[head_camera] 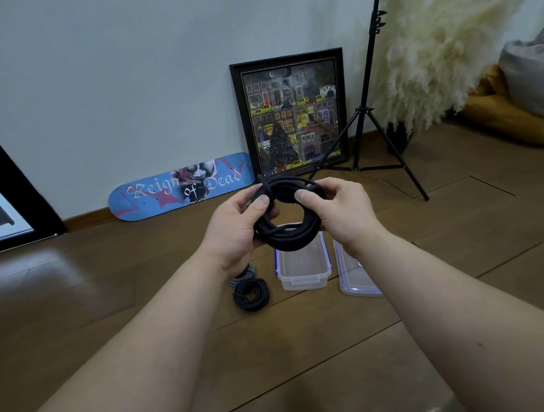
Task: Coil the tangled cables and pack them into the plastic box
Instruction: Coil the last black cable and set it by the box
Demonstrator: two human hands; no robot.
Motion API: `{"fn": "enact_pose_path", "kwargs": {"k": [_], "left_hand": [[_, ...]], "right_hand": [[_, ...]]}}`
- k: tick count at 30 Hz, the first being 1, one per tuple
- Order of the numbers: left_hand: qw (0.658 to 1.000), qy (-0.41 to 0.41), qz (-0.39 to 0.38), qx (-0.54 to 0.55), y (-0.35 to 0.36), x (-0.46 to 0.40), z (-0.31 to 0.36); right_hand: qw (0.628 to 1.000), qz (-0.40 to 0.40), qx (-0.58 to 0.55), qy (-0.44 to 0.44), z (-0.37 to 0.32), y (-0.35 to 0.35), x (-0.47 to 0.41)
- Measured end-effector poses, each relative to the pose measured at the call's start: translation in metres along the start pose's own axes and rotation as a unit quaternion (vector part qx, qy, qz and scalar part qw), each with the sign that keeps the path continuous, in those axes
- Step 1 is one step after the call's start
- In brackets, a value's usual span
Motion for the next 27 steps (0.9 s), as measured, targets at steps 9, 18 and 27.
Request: {"fn": "enact_pose_path", "kwargs": {"k": [9,18,27], "left_hand": [[0.962,0.1,0.004,-0.253,-0.004,0.001,0.013],[0.946,0.091,0.051,-0.307,-0.005,-0.004,0.014],[0.942,0.082,0.056,-0.32,-0.007,-0.004,0.009]], "right_hand": [[0.997,-0.065,0.041,-0.007,0.006,0.009,0.005],[0.998,-0.025,0.054,0.001,0.004,0.0,0.003],[0.976,-0.042,0.21,-0.04,-0.004,0.012,0.007]]}}
Point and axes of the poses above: each hand's wrist, its own x-axis away from the middle knuckle, its own y-axis out of the palm, z = x × y, the point moved 10 cm from there along -x, towards the middle knuckle, and after that the axes turned 4 degrees about z, right-handed, at the moved point
